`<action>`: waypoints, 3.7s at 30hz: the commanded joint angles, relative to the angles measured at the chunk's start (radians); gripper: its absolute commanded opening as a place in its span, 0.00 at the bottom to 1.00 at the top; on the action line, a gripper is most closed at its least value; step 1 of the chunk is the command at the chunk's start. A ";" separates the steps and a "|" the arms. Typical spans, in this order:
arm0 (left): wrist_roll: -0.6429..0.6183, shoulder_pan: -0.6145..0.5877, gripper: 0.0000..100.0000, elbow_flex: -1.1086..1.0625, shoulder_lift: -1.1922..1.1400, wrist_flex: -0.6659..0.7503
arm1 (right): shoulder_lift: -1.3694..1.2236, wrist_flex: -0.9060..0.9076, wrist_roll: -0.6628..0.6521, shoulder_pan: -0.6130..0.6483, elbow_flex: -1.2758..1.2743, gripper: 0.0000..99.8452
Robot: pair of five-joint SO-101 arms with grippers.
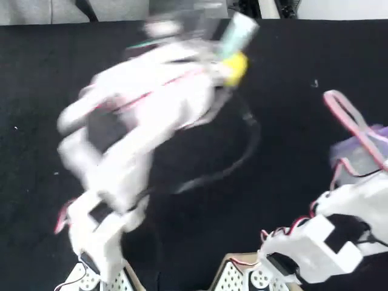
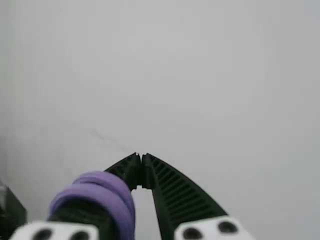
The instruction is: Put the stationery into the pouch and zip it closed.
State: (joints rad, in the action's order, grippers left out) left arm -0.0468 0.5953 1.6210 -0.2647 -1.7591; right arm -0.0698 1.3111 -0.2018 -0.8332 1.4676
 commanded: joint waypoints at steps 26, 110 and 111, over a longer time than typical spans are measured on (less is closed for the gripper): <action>0.124 -0.251 0.03 0.035 0.760 -0.003 | 0.162 0.190 0.233 1.220 -0.073 0.01; -0.443 -0.403 0.03 -2.801 2.082 1.143 | 1.139 0.436 0.061 1.556 -1.162 0.01; -0.443 -0.403 0.03 -2.813 2.082 1.143 | 1.139 0.436 0.061 1.556 -1.162 0.01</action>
State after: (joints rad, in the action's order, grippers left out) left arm -0.4887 0.1841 -1.1684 1.8144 -0.6145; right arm 1.0702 1.7331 -0.1327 0.7181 0.3107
